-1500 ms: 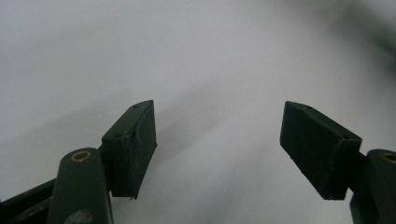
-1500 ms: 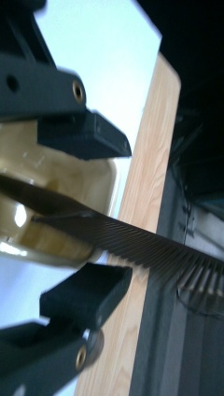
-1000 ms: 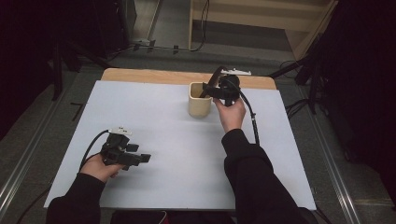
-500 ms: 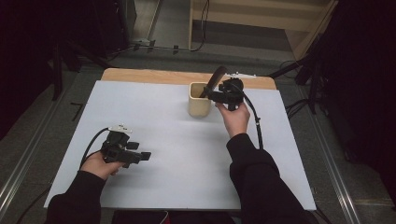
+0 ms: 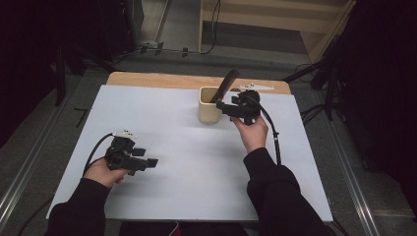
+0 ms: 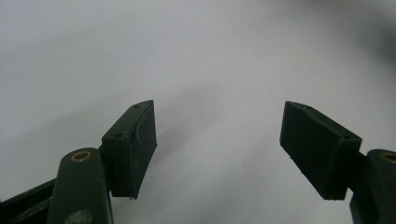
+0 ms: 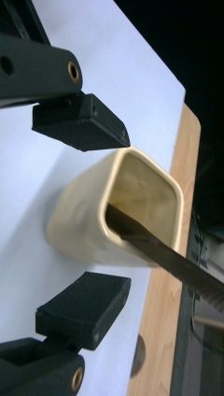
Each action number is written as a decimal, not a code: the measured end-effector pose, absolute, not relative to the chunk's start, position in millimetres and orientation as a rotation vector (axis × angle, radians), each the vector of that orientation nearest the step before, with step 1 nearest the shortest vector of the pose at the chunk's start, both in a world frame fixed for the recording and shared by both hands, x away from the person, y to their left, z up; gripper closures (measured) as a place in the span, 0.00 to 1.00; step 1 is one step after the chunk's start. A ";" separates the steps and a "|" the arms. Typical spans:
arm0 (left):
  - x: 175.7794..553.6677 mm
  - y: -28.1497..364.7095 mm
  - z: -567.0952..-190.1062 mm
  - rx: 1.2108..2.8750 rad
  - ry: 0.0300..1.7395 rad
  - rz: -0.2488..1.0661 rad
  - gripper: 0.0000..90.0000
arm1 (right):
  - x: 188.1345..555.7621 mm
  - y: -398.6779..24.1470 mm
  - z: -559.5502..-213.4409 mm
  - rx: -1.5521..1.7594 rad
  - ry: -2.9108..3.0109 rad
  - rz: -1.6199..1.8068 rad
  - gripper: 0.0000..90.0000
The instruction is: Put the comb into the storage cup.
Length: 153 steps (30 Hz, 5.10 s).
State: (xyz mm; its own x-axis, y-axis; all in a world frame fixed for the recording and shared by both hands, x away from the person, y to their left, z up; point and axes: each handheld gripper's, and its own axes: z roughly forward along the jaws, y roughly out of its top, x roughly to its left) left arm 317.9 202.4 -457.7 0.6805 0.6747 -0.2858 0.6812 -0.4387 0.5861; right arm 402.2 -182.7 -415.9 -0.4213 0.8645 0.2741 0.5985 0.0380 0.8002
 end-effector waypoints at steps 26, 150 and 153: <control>318.9 208.6 -456.1 2.184 1.030 -0.013 0.31 | 361.0 -196.2 -430.3 1.411 2.116 1.345 0.26; 289.7 212.4 -455.3 2.168 0.927 -0.020 0.31 | 255.4 -274.3 -468.5 1.379 2.356 1.261 0.23; 289.7 212.6 -455.1 2.168 0.927 -0.020 0.31 | 255.4 -274.8 -468.3 1.379 2.352 1.267 0.23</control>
